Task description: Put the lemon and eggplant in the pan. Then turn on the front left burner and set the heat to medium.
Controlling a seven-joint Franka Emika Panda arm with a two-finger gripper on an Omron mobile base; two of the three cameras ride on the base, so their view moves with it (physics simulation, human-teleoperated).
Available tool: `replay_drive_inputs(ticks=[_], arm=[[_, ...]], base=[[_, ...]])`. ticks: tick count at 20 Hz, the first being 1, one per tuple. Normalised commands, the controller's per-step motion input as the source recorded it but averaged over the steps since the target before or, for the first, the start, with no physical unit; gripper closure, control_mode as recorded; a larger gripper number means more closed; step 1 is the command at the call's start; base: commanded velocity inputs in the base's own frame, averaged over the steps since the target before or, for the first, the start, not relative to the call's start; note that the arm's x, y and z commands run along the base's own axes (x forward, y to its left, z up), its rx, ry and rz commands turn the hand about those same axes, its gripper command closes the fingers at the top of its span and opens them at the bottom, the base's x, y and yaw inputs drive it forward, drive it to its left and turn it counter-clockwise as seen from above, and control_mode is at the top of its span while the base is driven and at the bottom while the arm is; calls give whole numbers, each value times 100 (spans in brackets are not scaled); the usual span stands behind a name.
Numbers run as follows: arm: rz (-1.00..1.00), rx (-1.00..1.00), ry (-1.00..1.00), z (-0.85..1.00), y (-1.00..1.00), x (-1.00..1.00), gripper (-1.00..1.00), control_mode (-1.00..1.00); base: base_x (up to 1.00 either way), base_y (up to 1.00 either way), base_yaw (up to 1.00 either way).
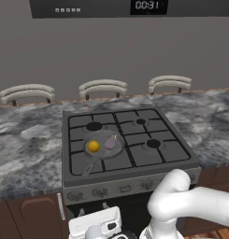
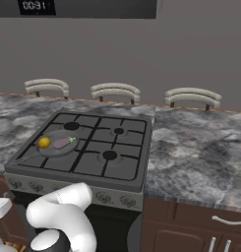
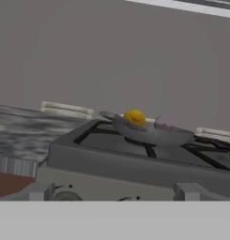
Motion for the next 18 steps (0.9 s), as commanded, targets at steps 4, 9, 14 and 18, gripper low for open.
replay_drive_inputs(ticks=[4,9,14,18], arm=[[0,0,6,-23,5,31,-100,-100],[0,1,3,-19,15,20,-100,-100],[0,2,0,-15,20,3,-100,-100],[0,2,0,-11,7,1,-100,-100]], base=[[0,0,0],[0,0,0],[0,0,0],[0,0,0]])
